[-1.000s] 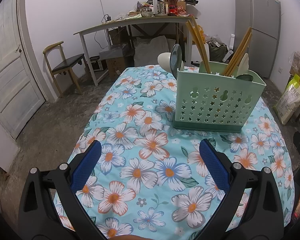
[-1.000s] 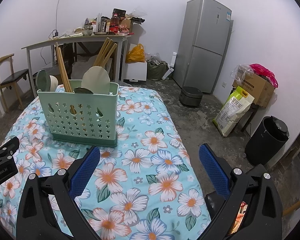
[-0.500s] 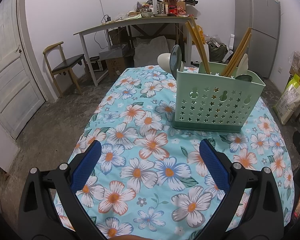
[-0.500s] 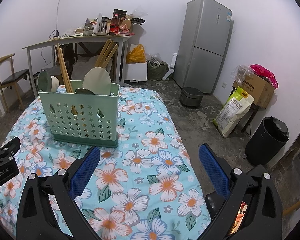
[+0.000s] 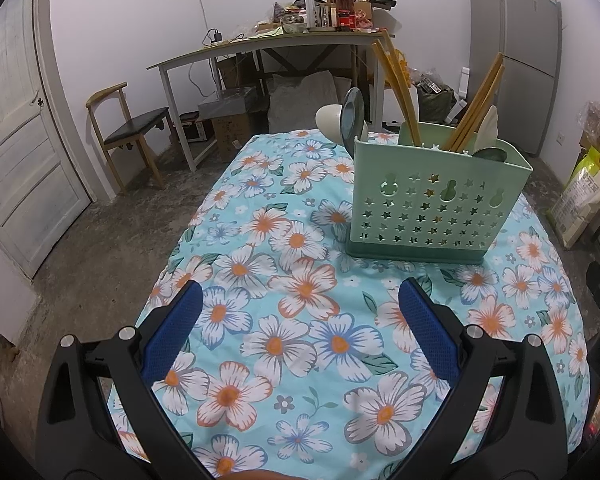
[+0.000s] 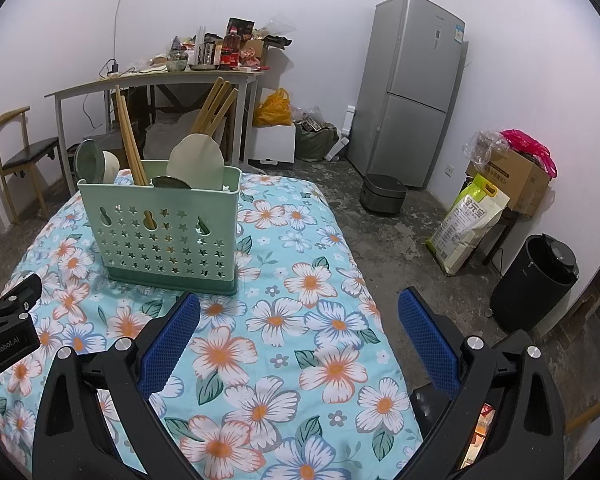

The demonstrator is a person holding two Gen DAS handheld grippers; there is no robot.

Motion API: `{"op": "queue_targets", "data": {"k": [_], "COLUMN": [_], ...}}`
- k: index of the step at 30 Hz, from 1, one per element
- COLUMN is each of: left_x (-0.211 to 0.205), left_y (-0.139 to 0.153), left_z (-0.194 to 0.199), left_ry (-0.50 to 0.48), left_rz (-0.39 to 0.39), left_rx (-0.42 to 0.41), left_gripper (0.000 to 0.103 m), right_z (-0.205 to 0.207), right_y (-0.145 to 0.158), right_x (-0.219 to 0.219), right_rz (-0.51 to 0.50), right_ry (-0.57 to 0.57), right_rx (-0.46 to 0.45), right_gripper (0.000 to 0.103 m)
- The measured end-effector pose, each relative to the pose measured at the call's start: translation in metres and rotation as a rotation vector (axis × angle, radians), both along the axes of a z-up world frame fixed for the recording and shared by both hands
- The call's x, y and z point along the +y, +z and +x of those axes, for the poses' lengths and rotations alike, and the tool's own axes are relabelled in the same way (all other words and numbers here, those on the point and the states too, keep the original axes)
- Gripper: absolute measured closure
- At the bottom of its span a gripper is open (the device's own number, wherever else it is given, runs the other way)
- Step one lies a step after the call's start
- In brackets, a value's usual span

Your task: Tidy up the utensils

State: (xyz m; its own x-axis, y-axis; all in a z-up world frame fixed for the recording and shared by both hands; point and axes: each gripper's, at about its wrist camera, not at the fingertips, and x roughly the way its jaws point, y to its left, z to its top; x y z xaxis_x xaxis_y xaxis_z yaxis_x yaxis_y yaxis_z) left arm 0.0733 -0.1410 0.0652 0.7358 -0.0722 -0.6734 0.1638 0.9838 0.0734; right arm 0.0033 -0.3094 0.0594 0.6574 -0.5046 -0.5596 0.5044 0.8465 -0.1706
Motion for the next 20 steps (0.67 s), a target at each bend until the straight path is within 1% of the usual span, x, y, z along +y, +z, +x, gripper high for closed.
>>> {"op": "queue_targets", "data": {"k": [20], "left_x": [0.0033], "left_y": [0.0019], "left_z": [-0.0004], "left_ry": [-0.011], "left_rz": [0.004], "left_rx": [0.001], "left_gripper": [0.008], "right_z": [0.0012], "right_y": [-0.0008], "right_x": [0.0017], "right_rz": [-0.001], "right_ry": [0.001], "right_rx": [0.002], "right_gripper": [0.006]}}
